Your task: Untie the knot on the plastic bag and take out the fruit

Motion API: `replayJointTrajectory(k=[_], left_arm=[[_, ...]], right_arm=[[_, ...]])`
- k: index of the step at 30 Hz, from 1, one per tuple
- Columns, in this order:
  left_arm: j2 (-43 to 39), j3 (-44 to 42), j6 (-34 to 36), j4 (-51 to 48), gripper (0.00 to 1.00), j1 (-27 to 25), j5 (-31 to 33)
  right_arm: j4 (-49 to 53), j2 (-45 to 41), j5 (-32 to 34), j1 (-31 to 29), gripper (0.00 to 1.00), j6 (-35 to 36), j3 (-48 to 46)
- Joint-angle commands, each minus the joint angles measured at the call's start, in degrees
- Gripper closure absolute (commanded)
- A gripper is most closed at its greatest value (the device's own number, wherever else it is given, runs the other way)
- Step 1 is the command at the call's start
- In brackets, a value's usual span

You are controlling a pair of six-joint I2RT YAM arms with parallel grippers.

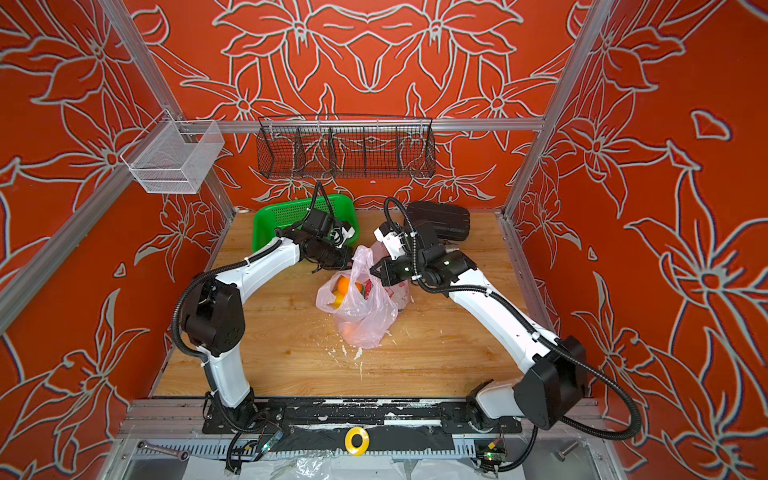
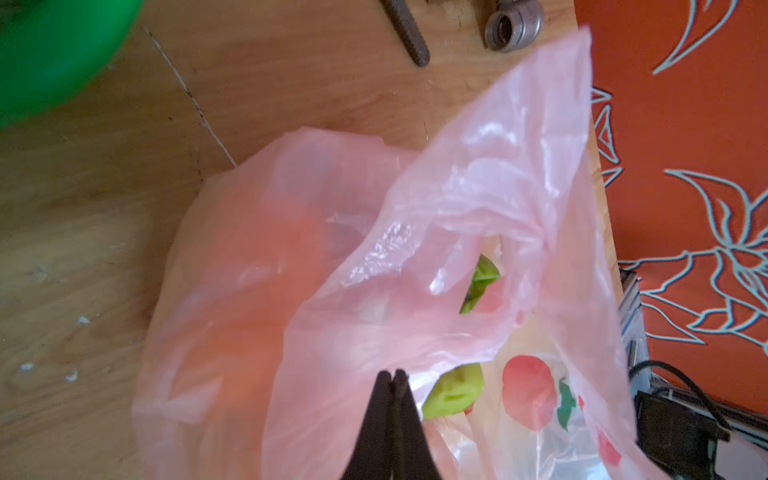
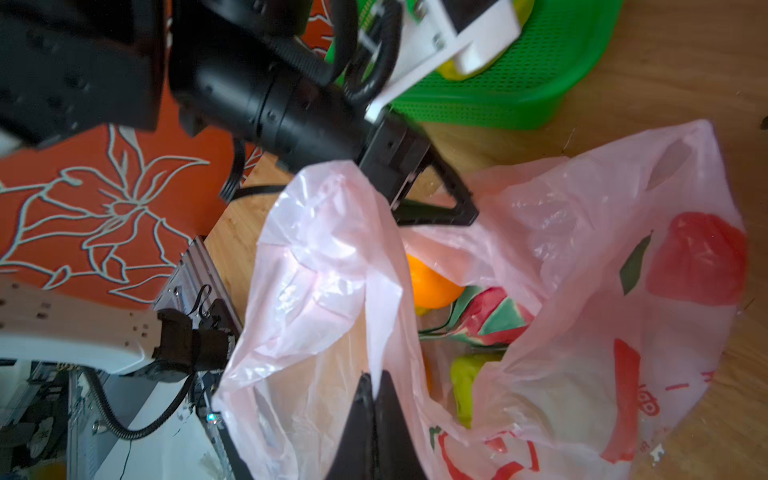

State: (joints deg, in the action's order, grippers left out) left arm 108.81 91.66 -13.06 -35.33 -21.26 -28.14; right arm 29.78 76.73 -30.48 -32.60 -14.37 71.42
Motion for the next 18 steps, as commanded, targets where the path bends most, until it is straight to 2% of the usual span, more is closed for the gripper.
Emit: replayJointTrajectory(k=[1, 6, 11, 16, 18], left_arm=[[2.8, 4.7, -3.2, -1.6, 1.00, 1.1, 3.8], [6.7, 10.4, -4.5, -3.6, 1.00, 1.9, 4.1], [6.6, 9.1, -5.6, -2.2, 0.99, 1.9, 3.6], [3.9, 5.9, -5.9, -0.7, 0.64, 1.8, 3.2], [1.7, 3.9, -6.1, 0.3, 0.49, 1.9, 3.1]], right_arm=[[3.5, -4.4, -1.6, -4.4, 1.00, 2.7, -3.3], [-1.4, -6.9, -3.3, -9.8, 1.00, -4.2, -16.3], [-8.2, -5.7, 0.1, -13.6, 1.00, -8.3, -26.8], [-12.1, -1.2, 2.7, -15.0, 1.00, -12.0, -31.2], [-12.2, -0.3, 3.5, -15.7, 0.93, -12.6, -30.8]])
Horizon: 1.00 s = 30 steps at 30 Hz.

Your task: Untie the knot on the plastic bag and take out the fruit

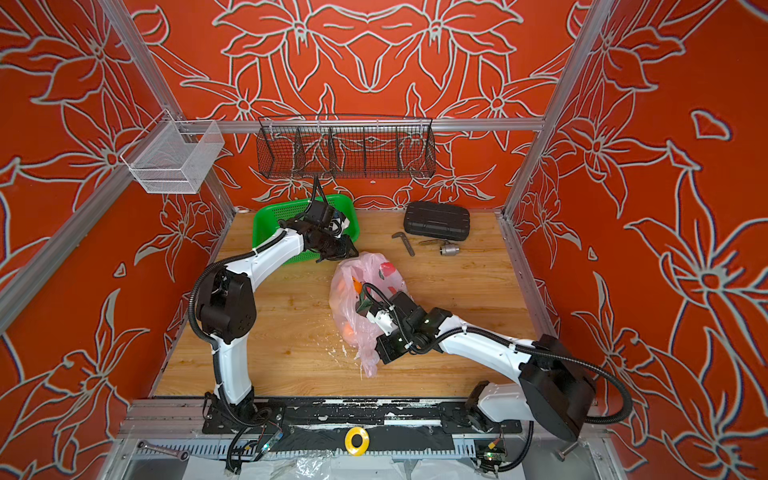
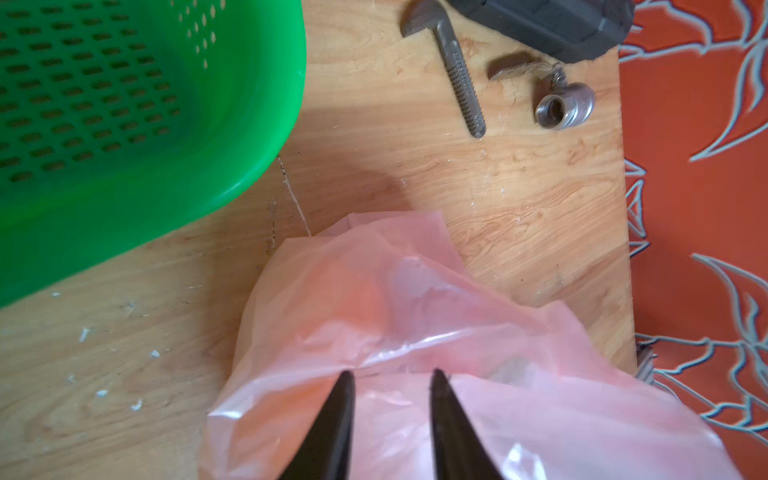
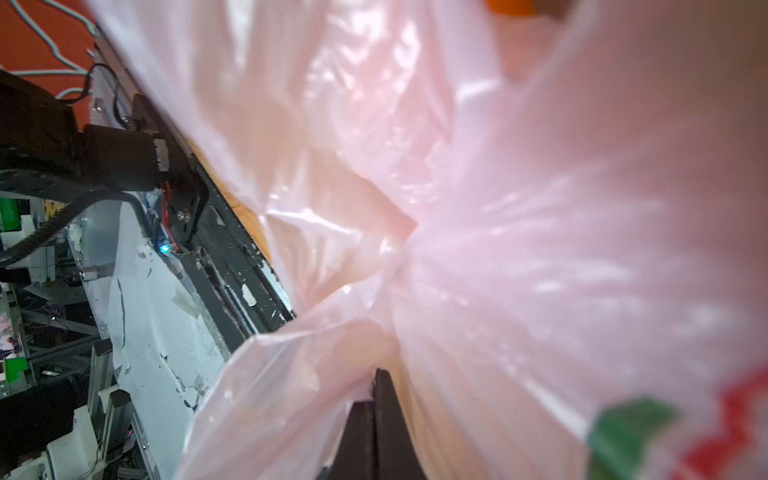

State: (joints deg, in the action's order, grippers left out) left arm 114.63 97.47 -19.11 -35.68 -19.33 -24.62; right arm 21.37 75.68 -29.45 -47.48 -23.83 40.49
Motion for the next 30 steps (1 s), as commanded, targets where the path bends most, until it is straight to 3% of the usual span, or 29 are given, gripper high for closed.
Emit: replayJointTrajectory(k=[1, 2, 6, 11, 15, 20, 26, 30], left_arm=[[-5.1, -2.7, -0.3, 0.7, 0.45, -0.1, -0.4], [-6.4, -3.6, -0.4, 0.7, 0.40, -0.1, -0.4], [-13.7, -8.5, -1.3, 1.2, 0.25, -0.1, 0.9], [-23.9, -14.7, -2.7, 1.0, 0.19, -0.2, 3.9], [-30.4, -18.7, -4.6, -0.7, 0.19, -0.8, 5.7], [-33.7, -21.7, -6.0, -4.6, 0.17, -3.8, 9.0], [-31.1, -23.0, -5.8, -7.2, 0.17, -7.0, 10.9], [-30.0, -24.9, -5.6, -6.6, 0.27, -7.2, 10.3]], right_arm=[[-3.2, 0.8, 3.0, -0.9, 0.90, -3.0, 0.6], [-2.2, 0.5, 4.0, -0.9, 0.88, -2.8, 1.3], [2.5, -3.9, 10.3, -0.9, 0.62, -2.3, 3.6], [8.7, -13.0, 18.8, -0.9, 0.34, -0.3, 7.4], [8.3, -18.2, 22.2, -0.8, 0.23, 2.4, 10.8], [6.4, -17.5, 24.4, -0.8, 0.22, 3.5, 17.4], [1.3, -9.3, 30.6, -0.4, 0.32, -0.3, 22.8], [-0.9, -1.6, 29.0, 0.6, 0.35, -2.5, 26.3]])
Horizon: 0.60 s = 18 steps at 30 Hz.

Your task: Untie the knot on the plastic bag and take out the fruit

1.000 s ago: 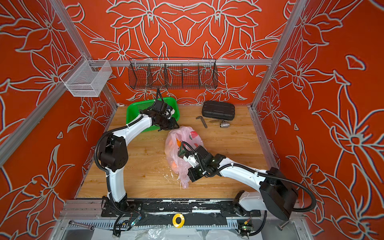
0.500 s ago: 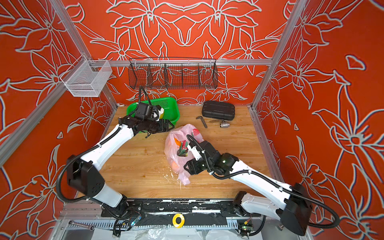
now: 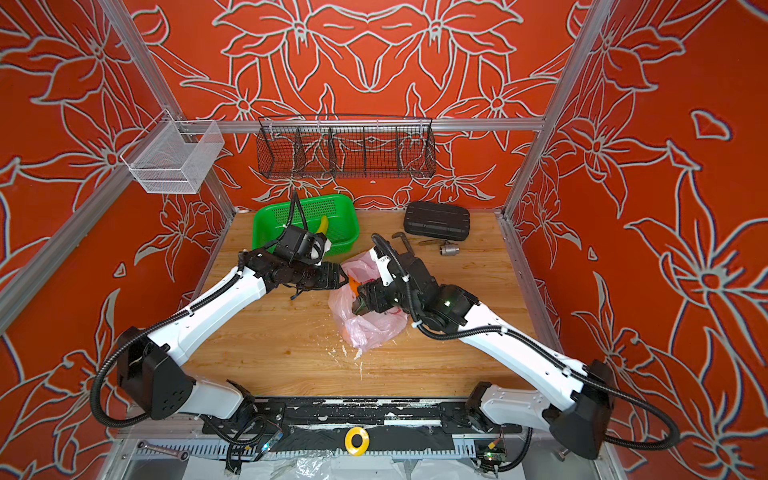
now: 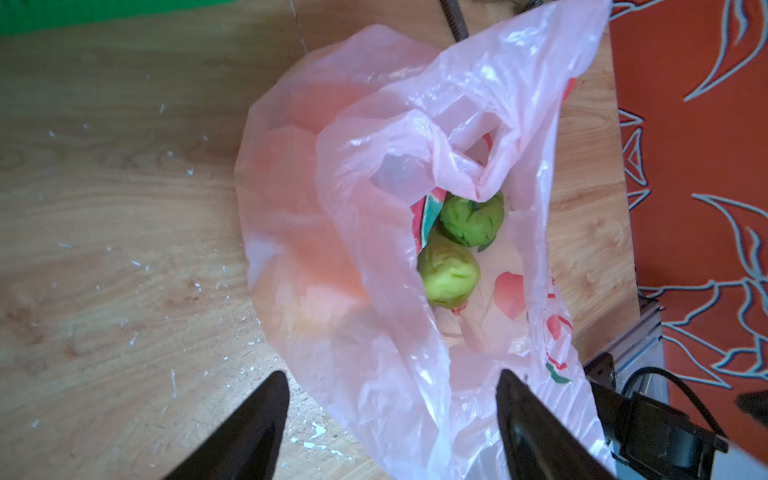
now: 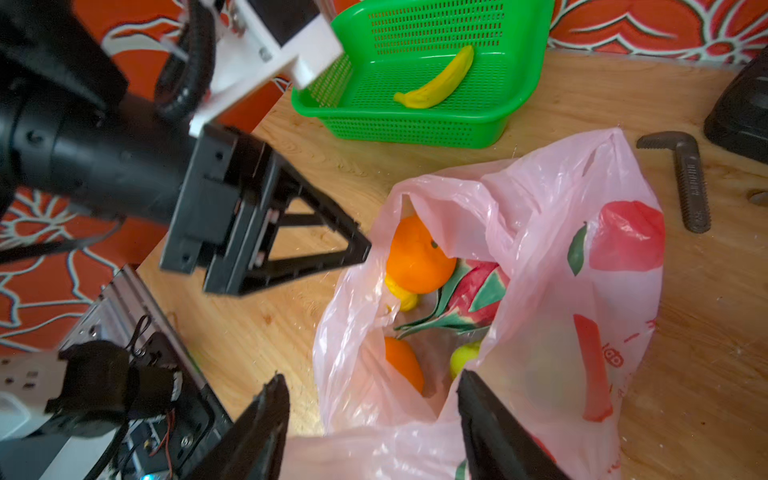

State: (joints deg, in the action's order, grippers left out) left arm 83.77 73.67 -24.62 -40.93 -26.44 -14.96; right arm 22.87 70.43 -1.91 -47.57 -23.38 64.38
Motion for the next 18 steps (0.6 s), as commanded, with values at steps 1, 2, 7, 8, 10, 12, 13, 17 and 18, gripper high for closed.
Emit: replayJointTrajectory(k=[1, 2, 7, 8, 10, 12, 13, 17, 18], left_arm=[[1.1, -1.5, 0.0, -1.0, 0.28, -0.1, 0.1], [1.3, -1.9, 0.2, -0.5, 0.28, -0.1, -0.5], [3.0, -2.6, 0.5, -0.2, 0.40, 0.0, 2.1], [3.4, -2.8, 0.6, 0.1, 0.48, 0.1, 2.4], [4.2, -3.2, 0.3, 0.7, 0.67, 0.6, 2.1], [4.4, -3.7, 0.0, 1.0, 0.84, 1.3, 2.0], [4.2, -4.2, -0.3, 1.5, 0.92, 1.5, 2.2], [2.7, -5.8, -0.7, 2.4, 1.00, 2.6, 3.1], [2.3, -6.1, -0.7, 2.5, 1.00, 2.7, 3.2]], right_arm=[[-2.9, 5.4, 0.6, 1.0, 0.36, -3.3, 3.0], [-3.2, 7.2, -0.4, 1.2, 0.37, -4.0, 3.7], [-4.6, 14.3, -2.6, 1.9, 0.39, -5.7, 4.8], [-5.8, 15.2, -2.9, 2.2, 0.39, -6.3, 3.9], [-7.1, 16.9, -3.9, 2.7, 0.39, -7.3, 2.9], [-7.6, 18.4, -3.6, 2.8, 0.38, -7.6, 2.1], [-8.1, 19.1, -3.6, 2.8, 0.37, -8.0, 1.6], [-10.0, 21.2, -4.4, 2.9, 0.35, -9.5, 0.0], [-10.7, 21.6, -4.5, 2.9, 0.34, -9.9, -0.3]])
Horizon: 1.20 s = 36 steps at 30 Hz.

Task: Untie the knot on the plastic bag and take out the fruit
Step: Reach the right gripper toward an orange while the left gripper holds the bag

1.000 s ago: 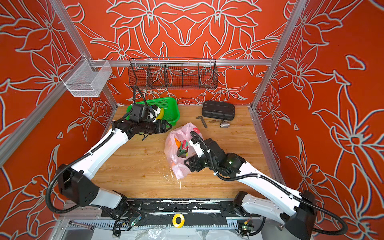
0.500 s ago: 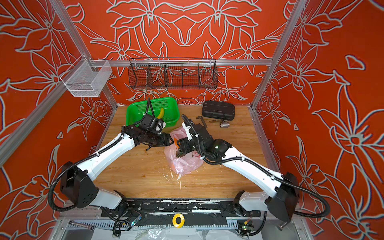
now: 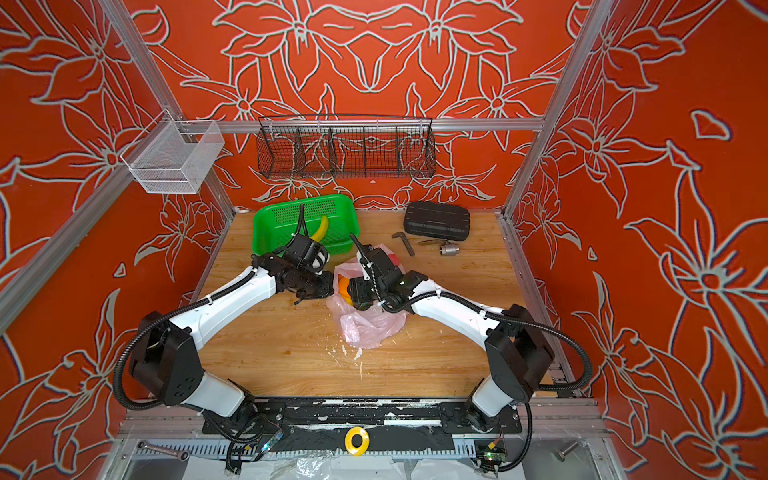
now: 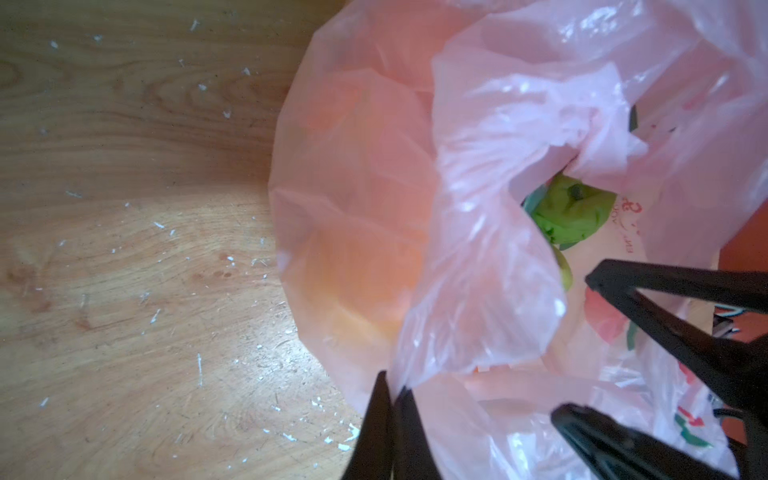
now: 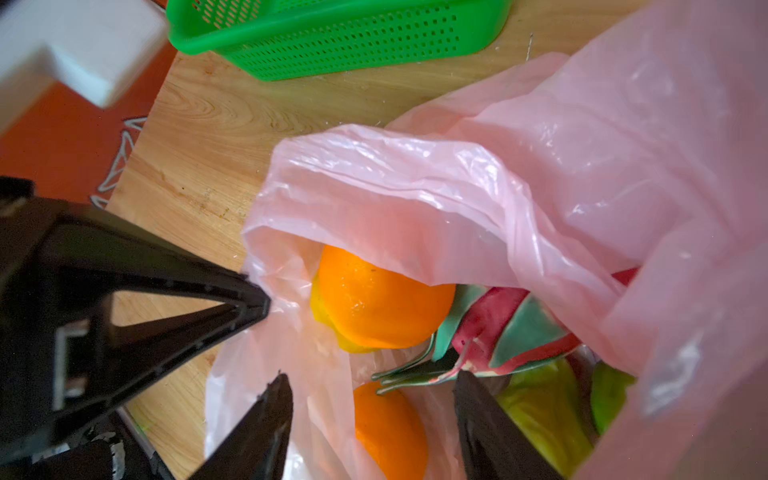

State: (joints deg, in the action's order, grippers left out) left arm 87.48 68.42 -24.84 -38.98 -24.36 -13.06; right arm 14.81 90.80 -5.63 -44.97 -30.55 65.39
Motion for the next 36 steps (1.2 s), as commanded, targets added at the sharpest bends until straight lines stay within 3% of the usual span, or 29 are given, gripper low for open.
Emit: replayJointTrajectory(k=[1, 4, 7, 21, 24, 32, 36], left_arm=[[-2.0, -1.4, -0.5, 0.7, 1.00, 0.8, 1.3], [-2.7, -2.4, -0.5, 0.8, 1.00, 0.8, 1.1], [-2.9, -2.9, -0.2, 0.2, 1.00, 0.8, 1.0], [-5.9, -5.2, -0.1, 0.2, 1.00, 1.3, 2.8], [-5.9, -5.6, 0.2, 0.4, 1.00, 1.3, 2.2], [-6.3, -5.8, 0.4, 0.5, 1.00, 1.4, 2.7], [-7.2, -6.0, 0.1, 0.8, 1.00, 1.5, 3.2]], right_arm=[[-3.3, 1.4, -0.9, 0.3, 0.31, -3.4, -1.6], [-5.0, 2.1, -0.7, 0.4, 0.19, -5.1, -1.6], [-8.8, 2.9, -1.6, 0.8, 0.14, -7.3, -2.1], [-11.0, 9.7, 2.4, 0.9, 0.14, -10.5, 0.8], [-11.8, 10.3, 2.7, 0.9, 0.17, -10.3, 0.8], [-14.5, 8.3, 1.8, 1.3, 0.44, -10.3, -0.6], [-15.3, 4.6, 1.0, 1.3, 0.47, -9.9, -3.0]])
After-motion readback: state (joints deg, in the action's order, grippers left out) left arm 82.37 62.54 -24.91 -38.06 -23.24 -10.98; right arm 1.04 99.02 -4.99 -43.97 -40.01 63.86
